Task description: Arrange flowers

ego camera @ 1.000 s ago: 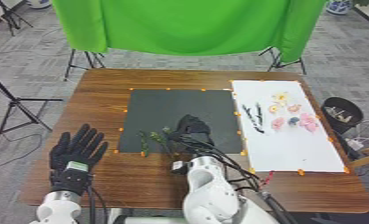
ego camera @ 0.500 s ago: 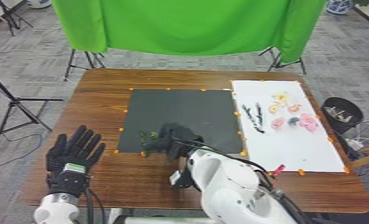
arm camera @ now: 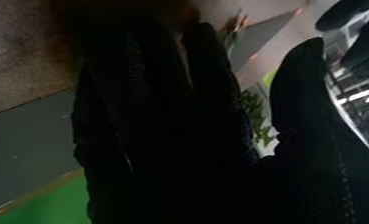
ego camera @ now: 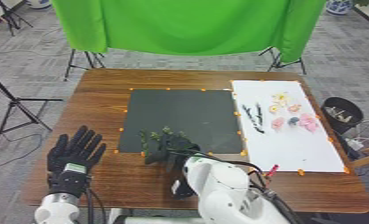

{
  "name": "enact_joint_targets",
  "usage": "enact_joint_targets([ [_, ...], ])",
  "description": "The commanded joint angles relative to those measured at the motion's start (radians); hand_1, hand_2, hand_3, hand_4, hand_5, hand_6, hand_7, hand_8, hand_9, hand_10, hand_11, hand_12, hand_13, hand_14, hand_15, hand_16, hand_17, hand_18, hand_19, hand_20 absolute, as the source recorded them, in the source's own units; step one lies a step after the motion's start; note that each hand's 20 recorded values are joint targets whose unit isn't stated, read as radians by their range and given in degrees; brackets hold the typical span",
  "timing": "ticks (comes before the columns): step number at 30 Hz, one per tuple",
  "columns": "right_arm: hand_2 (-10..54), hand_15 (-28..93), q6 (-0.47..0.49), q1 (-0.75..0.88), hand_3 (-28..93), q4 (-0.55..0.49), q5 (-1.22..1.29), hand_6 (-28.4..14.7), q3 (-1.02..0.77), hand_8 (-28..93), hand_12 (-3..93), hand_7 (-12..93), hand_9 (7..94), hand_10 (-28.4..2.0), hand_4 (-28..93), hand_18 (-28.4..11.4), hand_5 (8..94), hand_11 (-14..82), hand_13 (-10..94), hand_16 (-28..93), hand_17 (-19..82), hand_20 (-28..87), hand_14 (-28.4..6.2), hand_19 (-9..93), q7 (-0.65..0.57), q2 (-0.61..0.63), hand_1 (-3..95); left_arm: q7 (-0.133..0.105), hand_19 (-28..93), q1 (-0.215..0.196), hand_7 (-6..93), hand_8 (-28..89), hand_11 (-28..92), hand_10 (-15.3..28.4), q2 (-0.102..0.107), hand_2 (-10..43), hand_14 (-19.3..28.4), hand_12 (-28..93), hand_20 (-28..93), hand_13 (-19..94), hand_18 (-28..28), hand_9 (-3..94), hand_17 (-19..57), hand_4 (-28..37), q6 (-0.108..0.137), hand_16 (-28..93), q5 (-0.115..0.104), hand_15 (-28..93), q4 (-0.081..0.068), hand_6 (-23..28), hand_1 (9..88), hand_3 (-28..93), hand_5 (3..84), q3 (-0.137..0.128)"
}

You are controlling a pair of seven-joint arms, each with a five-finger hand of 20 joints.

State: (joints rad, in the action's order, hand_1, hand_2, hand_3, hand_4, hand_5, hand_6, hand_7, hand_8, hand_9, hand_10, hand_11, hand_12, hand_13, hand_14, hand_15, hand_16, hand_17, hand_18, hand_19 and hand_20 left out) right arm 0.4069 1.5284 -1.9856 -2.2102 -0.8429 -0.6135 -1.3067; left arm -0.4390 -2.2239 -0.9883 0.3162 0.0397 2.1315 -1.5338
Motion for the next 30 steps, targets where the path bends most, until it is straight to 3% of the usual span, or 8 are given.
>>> enact_joint_targets([
  [1, 10.7, 55, -0.052, 0.022, 75, 0.031, -0.028, -6.0, 0.004, -10, 15.9, 13, 71.6, -19.9, -17, -27.2, 71.9, 11.7, 67, 22, 25, 39, -18.0, 75, -0.013, -0.005, 24.2, 0.013, 38, -0.002, 15.7, -8, 28, 16.3, -0.008, 19.1, 17.2, 11, 9, 26, 14.5, 35.9, -6.3, -28.3, 0.005, -9, -0.003, 45, 0.000, 10.4, 25.2, 73, 43.8, 0.005],
  [10, 10.4, 56, -0.109, 0.024, 76, -0.009, 0.069, -6.1, 0.004, -10, 15.9, 14, 70.5, -19.8, -18, -27.0, 69.5, 12.6, 67, 22, 25, 38, -18.0, 76, -0.028, 0.010, 24.0, 0.020, 38, -0.001, 15.5, -8, 28, 16.3, -0.012, 19.2, 17.2, 11, 8, 26, 14.5, 35.9, -6.3, -28.3, 0.002, -9, -0.002, 45, -0.002, 10.4, 25.2, 73, 43.7, 0.005],
  [14, 10.3, 57, -0.282, 0.025, 76, -0.074, 0.209, -6.3, 0.005, -10, 16.1, 15, 72.6, -20.0, -18, -27.3, 69.6, 13.9, 68, 22, 26, 38, -17.9, 77, -0.026, 0.021, 24.1, 0.039, 38, -0.005, 15.5, -8, 28, 16.3, -0.014, 19.2, 17.3, 11, 8, 26, 14.5, 35.9, -6.3, -28.3, -0.005, -9, 0.004, 45, 0.000, 10.4, 25.2, 73, 43.7, -0.002],
  [18, 7.4, 59, -0.448, -0.009, 77, -0.098, 0.196, -6.3, -0.010, -10, 16.8, 16, 74.8, -19.6, -18, -27.3, 70.2, 15.8, 69, 23, 27, 39, -17.6, 79, 0.009, 0.051, 24.6, 0.031, 38, 0.000, 15.5, -8, 28, 16.3, -0.013, 19.2, 17.4, 11, 8, 26, 14.5, 35.8, -6.4, -28.3, -0.016, -9, 0.007, 45, -0.001, 10.4, 25.1, 73, 43.7, 0.004],
  [22, 3.8, 60, -0.594, -0.074, 78, -0.056, 0.076, -6.0, -0.046, -10, 17.4, 17, 75.8, -19.5, -18, -27.2, 70.4, 17.2, 69, 23, 27, 40, -17.1, 79, -0.014, 0.095, 25.5, 0.020, 38, 0.000, 15.3, -8, 28, 16.3, -0.007, 19.2, 17.4, 11, 8, 26, 14.5, 35.7, -6.4, -28.3, -0.024, -9, 0.013, 45, -0.002, 10.5, 25.1, 72, 43.6, 0.003],
  [24, 2.1, 60, -0.583, -0.100, 78, -0.016, -0.037, -6.2, -0.071, -11, 17.3, 16, 73.9, -19.6, -18, -26.7, 68.1, 16.9, 68, 23, 27, 39, -17.2, 78, -0.046, 0.118, 25.7, 0.008, 38, -0.006, 15.3, -8, 28, 16.3, -0.014, 19.2, 17.5, 11, 8, 26, 14.5, 35.7, -6.4, -28.3, -0.023, -9, 0.004, 45, 0.002, 10.5, 25.1, 72, 43.6, 0.000],
  [30, -8.4, 61, -0.491, -0.121, 79, 0.061, -0.146, -9.3, -0.170, -10, 14.9, 13, 57.6, -21.0, -21, -26.8, 53.4, 13.2, 63, 19, 25, 36, -17.1, 78, -0.173, 0.216, 32.7, -0.013, 38, -0.014, 15.3, -8, 28, 16.3, -0.026, 19.1, 17.5, 11, 8, 26, 14.5, 35.6, -6.4, -28.3, -0.044, -9, 0.012, 45, 0.006, 10.4, 25.1, 72, 43.5, -0.005],
])
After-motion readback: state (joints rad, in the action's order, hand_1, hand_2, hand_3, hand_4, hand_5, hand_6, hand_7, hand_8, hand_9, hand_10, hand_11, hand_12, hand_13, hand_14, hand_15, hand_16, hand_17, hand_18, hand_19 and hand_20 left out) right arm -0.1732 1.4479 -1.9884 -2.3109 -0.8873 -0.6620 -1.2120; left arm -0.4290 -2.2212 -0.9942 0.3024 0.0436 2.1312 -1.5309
